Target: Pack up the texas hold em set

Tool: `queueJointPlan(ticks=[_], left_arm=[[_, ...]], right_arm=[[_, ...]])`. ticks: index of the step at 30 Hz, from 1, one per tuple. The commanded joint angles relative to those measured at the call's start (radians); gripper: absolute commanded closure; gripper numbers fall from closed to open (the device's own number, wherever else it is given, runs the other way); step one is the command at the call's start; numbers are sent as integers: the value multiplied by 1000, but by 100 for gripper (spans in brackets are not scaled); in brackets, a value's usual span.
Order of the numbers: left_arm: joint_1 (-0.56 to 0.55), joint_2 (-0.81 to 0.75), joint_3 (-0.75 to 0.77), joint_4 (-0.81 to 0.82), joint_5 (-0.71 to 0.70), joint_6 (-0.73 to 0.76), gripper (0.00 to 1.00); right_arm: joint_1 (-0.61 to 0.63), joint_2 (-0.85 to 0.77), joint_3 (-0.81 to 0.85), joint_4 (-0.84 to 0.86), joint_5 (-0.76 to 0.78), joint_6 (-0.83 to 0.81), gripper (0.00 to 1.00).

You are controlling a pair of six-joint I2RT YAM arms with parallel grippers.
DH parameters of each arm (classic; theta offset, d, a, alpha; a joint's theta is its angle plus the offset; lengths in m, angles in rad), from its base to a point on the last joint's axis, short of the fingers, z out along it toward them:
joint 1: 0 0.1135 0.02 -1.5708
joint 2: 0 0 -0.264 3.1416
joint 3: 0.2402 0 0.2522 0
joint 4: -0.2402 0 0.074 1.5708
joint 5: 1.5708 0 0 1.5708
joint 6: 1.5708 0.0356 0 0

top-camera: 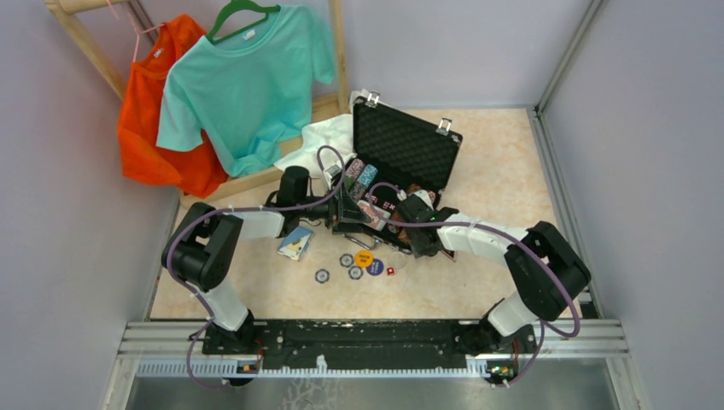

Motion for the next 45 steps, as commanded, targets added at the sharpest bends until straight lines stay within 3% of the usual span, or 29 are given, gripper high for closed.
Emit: queueJointPlan(ticks=[1, 9, 13, 20, 24, 28, 35, 45], left_arm=[[-3, 3, -9, 32, 16, -2, 7], [-2, 6, -9, 32, 15, -1, 7], [-2, 6, -9, 33, 15, -3, 7], [-2, 8, -10, 35, 14, -3, 7], [-2, 7, -8, 35, 15, -3, 7], [-2, 7, -7, 35, 16, -3, 7], [-3, 10, -9, 43, 19, -3, 7], [-2, 9, -10, 45, 23, -5, 7]], right_arm=[[28, 47, -28, 120, -129, 44, 50], [23, 40, -40, 126, -145, 49, 54], [19, 27, -48, 127, -148, 52, 61], [19, -6, -36, 102, -131, 57, 62], [12, -18, -20, 80, -109, 64, 40], [-15, -32, -33, 86, -131, 70, 29], [-66, -47, -115, 183, -253, 78, 32], [-83, -3, -85, 184, -251, 47, 36]])
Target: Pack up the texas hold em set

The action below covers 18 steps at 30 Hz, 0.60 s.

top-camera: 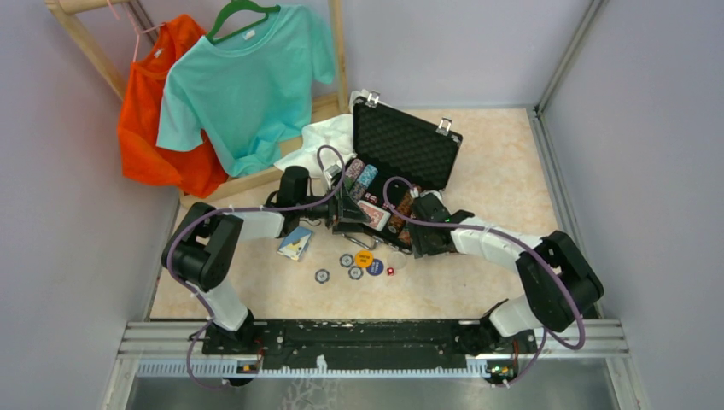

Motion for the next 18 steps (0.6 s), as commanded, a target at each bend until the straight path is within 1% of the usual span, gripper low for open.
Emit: queueJointPlan(ticks=[1, 6, 9, 11, 13, 15, 16, 18], left_arm=[[-3, 6, -9, 30, 20, -1, 7], [-2, 14, -11, 35, 18, -3, 7], [-3, 22, -11, 49, 22, -9, 7], [-2, 25, -9, 57, 27, -14, 7], [-3, 23, -9, 59, 29, -15, 7], [-2, 22, -10, 61, 29, -14, 7], [-2, 21, -11, 61, 29, -14, 7], [-3, 20, -13, 61, 30, -13, 7]], right_arm=[[10, 85, 7, 95, -93, 12, 37], [11, 84, -2, 91, -101, 16, 40], [10, 84, -5, 84, -93, 23, 45], [10, 84, -2, 78, -83, 26, 50], [11, 85, 2, 73, -76, 26, 51], [10, 87, 6, 66, -60, 31, 51], [10, 88, 10, 64, -52, 32, 48], [10, 89, 13, 67, -53, 28, 38]])
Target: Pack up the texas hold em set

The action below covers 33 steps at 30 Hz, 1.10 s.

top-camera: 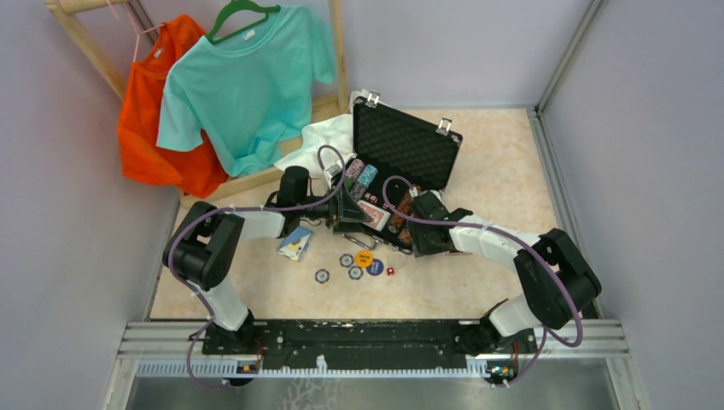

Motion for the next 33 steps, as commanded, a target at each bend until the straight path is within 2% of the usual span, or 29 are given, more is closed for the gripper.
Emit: queueJointPlan(ticks=[1, 6, 23, 33], left_arm=[[-3, 8, -13, 38, 21, 1, 7], [0, 3, -13, 32, 21, 4, 7], [-1, -12, -12, -6, 14, 32, 7], [0, -3, -9, -11, 14, 34, 7]], right_arm=[[11, 69, -5, 81, -34, 23, 35], [10, 94, 13, 92, -28, 17, 33], [10, 141, 58, 152, -87, -82, 34], [10, 115, 1, 245, -144, -86, 37]])
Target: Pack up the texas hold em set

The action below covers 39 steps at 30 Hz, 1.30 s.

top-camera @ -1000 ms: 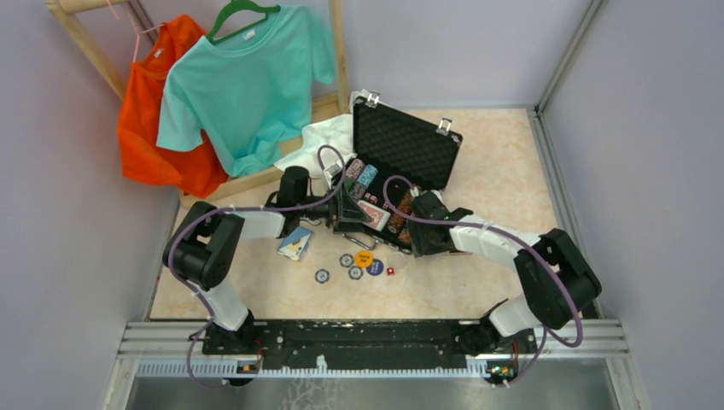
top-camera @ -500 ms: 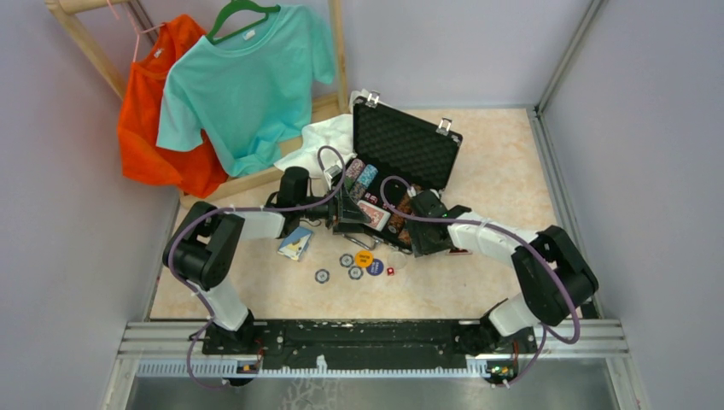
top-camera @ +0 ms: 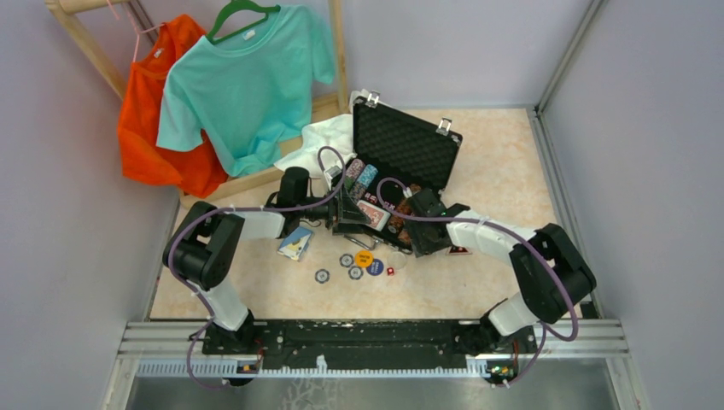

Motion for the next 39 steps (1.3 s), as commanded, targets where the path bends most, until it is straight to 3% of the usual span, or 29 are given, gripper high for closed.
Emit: queueJointPlan(ticks=[1, 11, 17, 31, 39], left_arm=[[1, -4, -4, -2, 10, 24, 7], [0, -4, 0, -10, 4, 29, 7], [-2, -9, -1, -15, 5, 29, 7], [-3, -35, 6, -47, -9, 41, 7], [-4, -51, 9, -32, -5, 37, 7]], right_arm=[[20, 57, -61, 309, -143, 30, 37], [140, 45, -111, 401, 25, 73, 37], [153, 52, -157, 477, 20, 130, 37], [152, -146, -197, 405, 116, 129, 36], [152, -141, -205, 372, 150, 165, 35]])
